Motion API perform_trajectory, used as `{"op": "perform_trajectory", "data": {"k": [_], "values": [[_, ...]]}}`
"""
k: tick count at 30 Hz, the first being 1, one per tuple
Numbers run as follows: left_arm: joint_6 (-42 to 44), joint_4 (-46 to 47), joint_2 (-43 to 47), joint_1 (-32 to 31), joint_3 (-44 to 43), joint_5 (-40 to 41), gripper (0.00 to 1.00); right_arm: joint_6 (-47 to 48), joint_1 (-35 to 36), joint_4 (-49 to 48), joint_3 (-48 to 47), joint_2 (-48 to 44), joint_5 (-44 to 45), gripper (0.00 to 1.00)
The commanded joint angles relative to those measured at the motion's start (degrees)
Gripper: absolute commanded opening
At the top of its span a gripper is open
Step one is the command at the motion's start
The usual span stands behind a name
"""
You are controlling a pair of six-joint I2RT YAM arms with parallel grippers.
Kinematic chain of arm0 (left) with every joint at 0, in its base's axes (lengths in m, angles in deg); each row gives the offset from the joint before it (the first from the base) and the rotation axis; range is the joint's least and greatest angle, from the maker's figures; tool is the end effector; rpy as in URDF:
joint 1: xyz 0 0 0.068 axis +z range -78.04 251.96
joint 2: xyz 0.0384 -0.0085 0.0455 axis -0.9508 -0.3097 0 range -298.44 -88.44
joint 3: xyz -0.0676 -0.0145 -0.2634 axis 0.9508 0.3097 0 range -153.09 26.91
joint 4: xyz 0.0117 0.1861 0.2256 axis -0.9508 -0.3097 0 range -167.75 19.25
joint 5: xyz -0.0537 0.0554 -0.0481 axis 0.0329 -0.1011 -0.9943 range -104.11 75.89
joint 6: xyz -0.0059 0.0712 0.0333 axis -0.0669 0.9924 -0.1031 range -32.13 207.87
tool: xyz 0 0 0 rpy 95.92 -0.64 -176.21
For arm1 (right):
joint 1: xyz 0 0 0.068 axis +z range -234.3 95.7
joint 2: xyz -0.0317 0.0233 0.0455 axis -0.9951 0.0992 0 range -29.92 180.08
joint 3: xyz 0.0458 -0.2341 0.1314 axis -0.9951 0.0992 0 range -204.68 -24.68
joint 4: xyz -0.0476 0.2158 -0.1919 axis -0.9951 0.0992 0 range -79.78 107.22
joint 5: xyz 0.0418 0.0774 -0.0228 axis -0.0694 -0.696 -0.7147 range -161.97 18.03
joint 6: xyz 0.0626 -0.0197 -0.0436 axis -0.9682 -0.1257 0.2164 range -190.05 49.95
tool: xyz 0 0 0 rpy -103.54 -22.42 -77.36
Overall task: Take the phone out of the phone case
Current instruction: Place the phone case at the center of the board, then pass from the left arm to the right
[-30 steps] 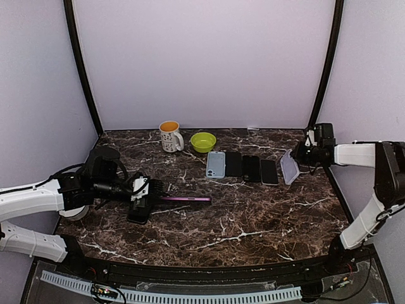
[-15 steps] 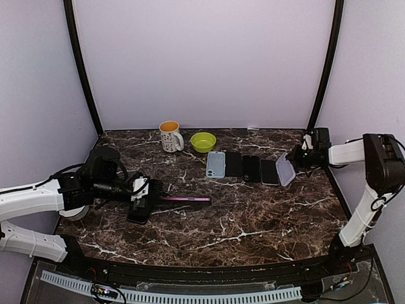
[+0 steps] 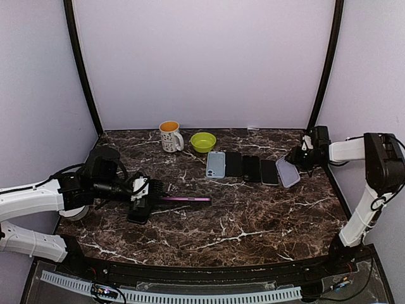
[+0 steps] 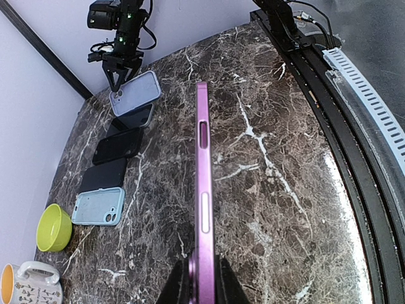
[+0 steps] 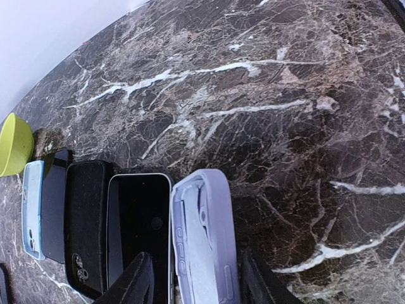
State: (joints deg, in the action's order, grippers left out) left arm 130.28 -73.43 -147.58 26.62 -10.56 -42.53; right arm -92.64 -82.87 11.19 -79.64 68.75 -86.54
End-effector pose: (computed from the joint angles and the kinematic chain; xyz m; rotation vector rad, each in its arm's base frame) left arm 0.1788 -0.2268 0.2377 1.5837 1.1866 -0.5266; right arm 0.4007 0.0270 0.1272 0.3109 2.3547 0.5026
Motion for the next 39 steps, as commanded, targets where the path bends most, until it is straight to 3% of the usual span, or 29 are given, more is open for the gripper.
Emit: {"op": "perform_trajectory", "data": {"k": [1,8,14,22,31,39], "values": [[0.0,3.0,0.7,-0.1,-2.0,-1.3,0.0,4.5,0.6,4.6,-2.9,-4.8,2.9,0.51],[0.0,3.0,-0.2,-0.1,-2.2,-1.1,0.0,13.4,9.2,10.0,-4.9,-13.2,6.0,0.58],[0.1,1.5,-0.4,-0.1,-2.3,-1.1,0.0,25.3,23.0,5.5,-0.5,-23.9,-6.8,0.61],[-0.1,1.4,-0.8,-0.2,-2.4,-1.3,0.0,35.8,39.3,-0.5,5.6,-30.9,-21.3,0.61],[0.0,0.7,-1.3,-0.2,-2.8,-1.5,0.0,44.7,53.7,-0.7,5.6,-28.1,-14.9,0.63],[0.0,0.7,-1.0,-0.2,-2.8,-1.5,0.0,47.1,59.9,-3.9,4.1,-22.5,-7.0,0.6]]}}
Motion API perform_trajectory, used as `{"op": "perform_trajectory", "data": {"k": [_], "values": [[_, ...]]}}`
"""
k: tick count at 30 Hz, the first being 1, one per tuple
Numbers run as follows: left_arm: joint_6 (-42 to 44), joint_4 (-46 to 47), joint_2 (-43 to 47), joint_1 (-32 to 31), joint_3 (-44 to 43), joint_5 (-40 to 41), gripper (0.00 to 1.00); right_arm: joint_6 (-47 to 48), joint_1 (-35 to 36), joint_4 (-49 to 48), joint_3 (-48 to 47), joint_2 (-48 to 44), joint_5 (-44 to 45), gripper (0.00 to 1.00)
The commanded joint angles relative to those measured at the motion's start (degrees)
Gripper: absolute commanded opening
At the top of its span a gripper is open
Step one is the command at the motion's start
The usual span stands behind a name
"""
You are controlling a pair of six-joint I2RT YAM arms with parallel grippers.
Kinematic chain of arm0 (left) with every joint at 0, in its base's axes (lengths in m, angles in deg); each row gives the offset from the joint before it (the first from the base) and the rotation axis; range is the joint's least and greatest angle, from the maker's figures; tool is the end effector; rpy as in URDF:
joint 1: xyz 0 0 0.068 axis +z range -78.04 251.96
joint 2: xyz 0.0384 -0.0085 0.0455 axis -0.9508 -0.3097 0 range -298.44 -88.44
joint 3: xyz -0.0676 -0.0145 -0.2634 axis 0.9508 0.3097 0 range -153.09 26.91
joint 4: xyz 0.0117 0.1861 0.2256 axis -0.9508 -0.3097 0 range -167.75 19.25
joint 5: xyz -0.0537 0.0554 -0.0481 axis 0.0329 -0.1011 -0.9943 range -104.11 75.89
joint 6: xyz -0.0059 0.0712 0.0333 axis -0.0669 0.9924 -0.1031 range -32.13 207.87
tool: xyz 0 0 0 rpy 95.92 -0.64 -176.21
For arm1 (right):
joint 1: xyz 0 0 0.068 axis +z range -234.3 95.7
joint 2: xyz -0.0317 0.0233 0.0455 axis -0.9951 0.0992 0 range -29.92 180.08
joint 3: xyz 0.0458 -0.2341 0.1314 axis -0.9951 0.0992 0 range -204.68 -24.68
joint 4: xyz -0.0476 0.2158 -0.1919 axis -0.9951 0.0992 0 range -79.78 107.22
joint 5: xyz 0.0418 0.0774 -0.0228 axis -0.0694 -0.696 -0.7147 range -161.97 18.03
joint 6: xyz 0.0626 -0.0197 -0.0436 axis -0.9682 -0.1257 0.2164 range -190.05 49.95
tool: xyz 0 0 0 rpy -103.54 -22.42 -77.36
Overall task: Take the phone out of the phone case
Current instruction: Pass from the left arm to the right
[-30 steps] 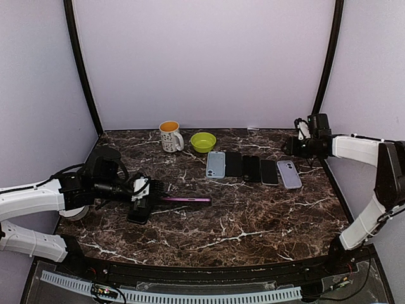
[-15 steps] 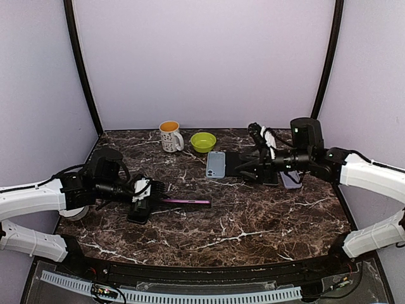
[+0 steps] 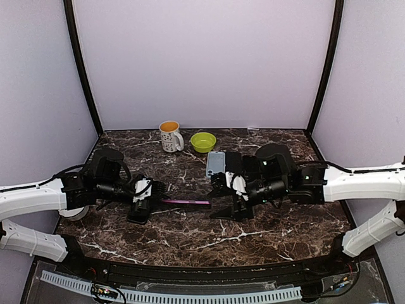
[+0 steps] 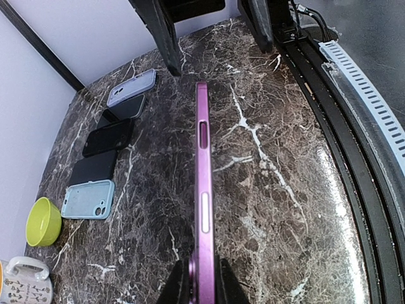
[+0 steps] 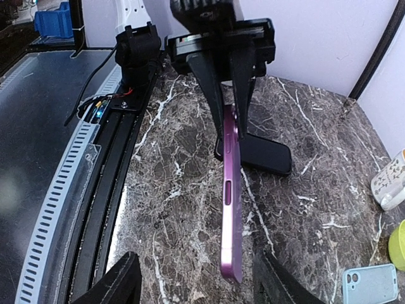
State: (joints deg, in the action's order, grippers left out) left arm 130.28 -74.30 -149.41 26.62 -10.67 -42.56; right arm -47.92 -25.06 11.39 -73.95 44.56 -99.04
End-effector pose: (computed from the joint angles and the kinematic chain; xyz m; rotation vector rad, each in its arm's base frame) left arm 0.1810 -0.2290 0.2281 1.6080 1.2241 -0.5373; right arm 0.1510 0.3137 0.2436 -1.5828 1.3672 0.8803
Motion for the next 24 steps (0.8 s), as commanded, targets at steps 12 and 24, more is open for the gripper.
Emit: {"op": "perform_trajectory", "data": {"k": [12,24], "values": [[0.1,1.6,1.0,-0.2,-2.4,-1.0,0.0,5.7,3.8,-7.6,-2.0,6.1,12.0,0.34],[0.0,1.8,1.0,-0.2,-2.3,-0.9,0.0,6.0,4.2,-9.5,-1.3,6.9,15.0,0.06]]}}
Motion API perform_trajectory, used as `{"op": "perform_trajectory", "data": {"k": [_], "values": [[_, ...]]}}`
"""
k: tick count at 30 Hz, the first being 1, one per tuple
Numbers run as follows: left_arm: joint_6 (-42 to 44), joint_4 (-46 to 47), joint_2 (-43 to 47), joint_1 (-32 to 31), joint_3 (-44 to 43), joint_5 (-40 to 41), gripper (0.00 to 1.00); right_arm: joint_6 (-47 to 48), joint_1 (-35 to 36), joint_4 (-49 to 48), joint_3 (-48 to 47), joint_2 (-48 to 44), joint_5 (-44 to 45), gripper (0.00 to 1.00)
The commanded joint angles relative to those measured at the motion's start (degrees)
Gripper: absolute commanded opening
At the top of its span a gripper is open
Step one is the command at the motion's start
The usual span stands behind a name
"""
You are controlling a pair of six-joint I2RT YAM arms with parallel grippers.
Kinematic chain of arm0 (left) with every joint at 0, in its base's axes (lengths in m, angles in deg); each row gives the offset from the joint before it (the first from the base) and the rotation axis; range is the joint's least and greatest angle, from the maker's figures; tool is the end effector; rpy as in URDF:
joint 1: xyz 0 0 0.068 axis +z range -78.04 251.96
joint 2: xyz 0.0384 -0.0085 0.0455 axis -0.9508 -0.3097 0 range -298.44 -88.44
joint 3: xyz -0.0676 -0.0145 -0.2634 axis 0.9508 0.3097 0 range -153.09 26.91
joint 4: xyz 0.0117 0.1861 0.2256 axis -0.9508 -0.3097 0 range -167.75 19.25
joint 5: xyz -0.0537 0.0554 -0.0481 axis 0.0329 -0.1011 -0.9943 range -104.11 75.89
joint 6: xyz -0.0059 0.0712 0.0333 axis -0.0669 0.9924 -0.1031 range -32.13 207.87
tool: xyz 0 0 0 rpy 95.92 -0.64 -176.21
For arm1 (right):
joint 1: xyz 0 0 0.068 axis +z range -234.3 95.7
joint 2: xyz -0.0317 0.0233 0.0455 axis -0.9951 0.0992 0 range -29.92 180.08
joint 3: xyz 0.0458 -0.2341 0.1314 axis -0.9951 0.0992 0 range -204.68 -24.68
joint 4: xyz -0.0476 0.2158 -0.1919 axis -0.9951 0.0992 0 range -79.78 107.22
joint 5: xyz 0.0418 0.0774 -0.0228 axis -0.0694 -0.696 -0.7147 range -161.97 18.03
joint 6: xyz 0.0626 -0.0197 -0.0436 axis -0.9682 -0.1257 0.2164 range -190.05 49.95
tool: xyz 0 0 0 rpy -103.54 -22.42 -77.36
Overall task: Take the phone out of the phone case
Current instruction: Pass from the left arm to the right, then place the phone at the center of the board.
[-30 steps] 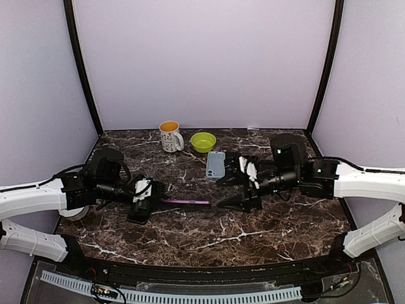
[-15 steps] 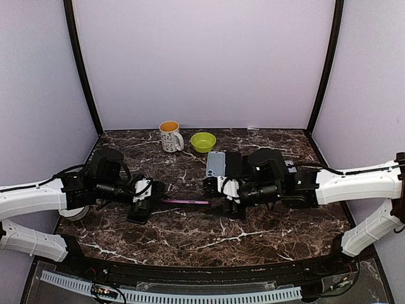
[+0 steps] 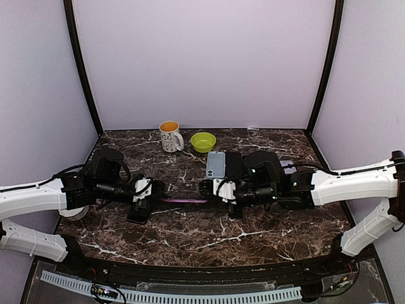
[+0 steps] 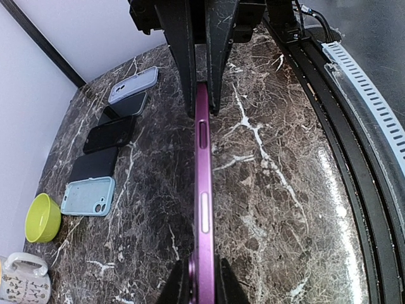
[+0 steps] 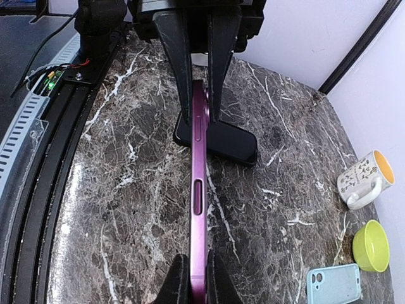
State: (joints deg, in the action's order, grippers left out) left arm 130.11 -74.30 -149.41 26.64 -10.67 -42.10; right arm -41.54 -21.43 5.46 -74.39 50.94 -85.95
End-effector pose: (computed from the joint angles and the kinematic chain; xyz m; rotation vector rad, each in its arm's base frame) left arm 0.1816 -0.2288 0.2280 1.6036 1.2315 -0.5309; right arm 0.1552 0.3386 0.2191 -1.5896 1.3320 0.6209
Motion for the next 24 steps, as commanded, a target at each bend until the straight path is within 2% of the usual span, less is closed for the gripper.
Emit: {"op": "perform_trajectory", "data": {"k": [1,5,6,7,8,9,10,13,15,19,24], "values": [[0.2,1.8,1.0,-0.2,-2.3,-1.5,0.0,-0.4,0.6,-3.7,-0.6,0.6,2.1,0.05],[0.0,1.9,1.0,-0.2,-2.3,-2.0,0.0,-0.9,0.7,-3.9,-0.3,0.5,3.0,0.0],[0.1,1.8,1.0,-0.2,-2.3,-2.2,0.04,-1.0,0.7,-4.4,0.1,0.3,3.9,0.0],[0.1,1.7,1.0,-0.2,-2.3,-2.2,0.09,-1.2,0.8,-5.2,0.7,0.0,4.8,0.0],[0.1,1.8,1.0,-0.2,-2.2,-2.4,0.21,-1.1,0.8,-6.1,1.4,-0.4,6.0,0.0],[0.2,1.8,1.0,-0.2,-2.2,-2.6,0.27,-0.9,0.8,-6.8,2.2,-0.9,7.1,0.0],[0.2,1.9,1.1,-0.2,-2.0,-2.6,0.37,-0.6,0.8,-7.6,2.9,-1.4,8.4,0.0],[0.2,2.2,1.4,-0.2,-1.8,-2.4,0.55,0.8,0.7,-10.3,5.4,-2.1,13.0,0.0],[0.1,2.5,1.8,-0.2,-1.5,-2.2,0.63,2.0,0.8,-12.3,7.0,-1.9,16.7,0.0],[0.4,3.3,2.9,-0.2,-0.7,-0.6,0.71,4.4,0.8,-17.9,10.2,-0.6,23.8,0.0],[0.5,4.0,3.2,-0.2,-0.5,1.5,0.73,9.5,0.6,-24.3,11.5,4.0,31.3,0.0]]}}
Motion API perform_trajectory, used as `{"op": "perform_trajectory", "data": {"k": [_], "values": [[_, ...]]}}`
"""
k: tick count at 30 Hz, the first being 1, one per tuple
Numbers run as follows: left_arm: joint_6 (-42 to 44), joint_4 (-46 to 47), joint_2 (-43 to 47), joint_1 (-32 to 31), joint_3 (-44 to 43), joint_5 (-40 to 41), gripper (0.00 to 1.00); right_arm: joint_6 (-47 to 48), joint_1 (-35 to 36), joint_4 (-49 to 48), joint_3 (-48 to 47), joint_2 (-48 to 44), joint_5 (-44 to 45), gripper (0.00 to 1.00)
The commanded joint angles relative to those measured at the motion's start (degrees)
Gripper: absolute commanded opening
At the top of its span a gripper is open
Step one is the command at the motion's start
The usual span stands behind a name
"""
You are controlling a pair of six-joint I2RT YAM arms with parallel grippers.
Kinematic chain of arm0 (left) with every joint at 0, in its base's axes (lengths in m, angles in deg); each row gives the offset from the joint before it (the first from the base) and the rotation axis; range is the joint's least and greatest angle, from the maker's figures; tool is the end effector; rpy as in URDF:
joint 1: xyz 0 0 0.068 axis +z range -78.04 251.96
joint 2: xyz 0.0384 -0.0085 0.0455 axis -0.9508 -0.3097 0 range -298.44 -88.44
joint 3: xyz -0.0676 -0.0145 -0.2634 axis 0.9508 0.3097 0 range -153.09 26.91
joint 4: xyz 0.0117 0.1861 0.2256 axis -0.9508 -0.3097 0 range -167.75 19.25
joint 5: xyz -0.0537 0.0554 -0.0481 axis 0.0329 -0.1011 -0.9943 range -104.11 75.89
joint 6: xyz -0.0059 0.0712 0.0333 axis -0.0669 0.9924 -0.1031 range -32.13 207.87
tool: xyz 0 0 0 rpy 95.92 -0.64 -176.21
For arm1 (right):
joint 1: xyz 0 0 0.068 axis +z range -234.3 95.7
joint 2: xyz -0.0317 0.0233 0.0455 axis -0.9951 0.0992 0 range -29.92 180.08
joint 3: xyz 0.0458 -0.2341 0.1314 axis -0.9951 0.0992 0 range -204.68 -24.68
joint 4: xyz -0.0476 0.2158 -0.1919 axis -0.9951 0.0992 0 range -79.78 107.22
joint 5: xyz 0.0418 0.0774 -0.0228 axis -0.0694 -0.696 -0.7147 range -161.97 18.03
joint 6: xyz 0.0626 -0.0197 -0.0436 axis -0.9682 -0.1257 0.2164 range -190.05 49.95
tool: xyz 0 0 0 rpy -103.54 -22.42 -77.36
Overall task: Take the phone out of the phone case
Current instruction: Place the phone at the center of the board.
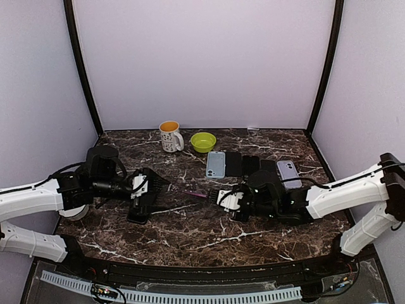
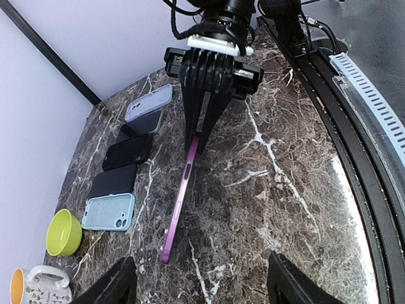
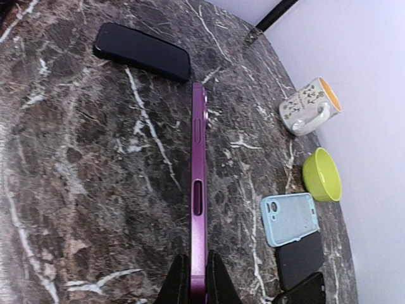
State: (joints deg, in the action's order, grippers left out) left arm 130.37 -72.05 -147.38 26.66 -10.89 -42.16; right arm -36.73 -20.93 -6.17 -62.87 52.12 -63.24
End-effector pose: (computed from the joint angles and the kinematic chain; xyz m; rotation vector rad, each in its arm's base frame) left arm 0.1803 -0.2275 0.2439 1.5638 1.1618 -0.5112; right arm 0.1663 0.3087 0.1601 -1.4659 1.4309 0.1712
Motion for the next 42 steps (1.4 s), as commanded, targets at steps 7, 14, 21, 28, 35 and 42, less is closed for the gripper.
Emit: {"op": "perform_trajectory", "data": {"k": [7,14,21,28,35,42], "values": [[0.7,2.8,1.0,-0.2,0.0,4.0,0.74,7.9,-1.4,-20.3,-3.0,13.3,14.3,0.0],[0.7,3.1,0.9,-0.2,0.1,4.1,0.74,8.7,-3.4,-24.2,-9.0,23.2,17.6,0.0],[0.9,2.9,0.9,-0.2,0.2,4.7,0.74,9.0,-4.6,-22.5,-15.2,30.8,17.1,0.02],[0.8,3.2,1.2,-0.2,0.4,4.8,0.74,7.4,-4.8,-21.8,-18.5,35.0,15.7,0.12],[0.9,4.0,1.6,-0.1,1.0,5.2,0.74,3.0,-5.1,-20.6,-20.0,36.1,11.8,0.24],[0.7,5.3,2.2,0.9,1.7,5.1,0.74,-1.4,-5.5,-20.9,-19.2,34.5,8.8,0.33]]}}
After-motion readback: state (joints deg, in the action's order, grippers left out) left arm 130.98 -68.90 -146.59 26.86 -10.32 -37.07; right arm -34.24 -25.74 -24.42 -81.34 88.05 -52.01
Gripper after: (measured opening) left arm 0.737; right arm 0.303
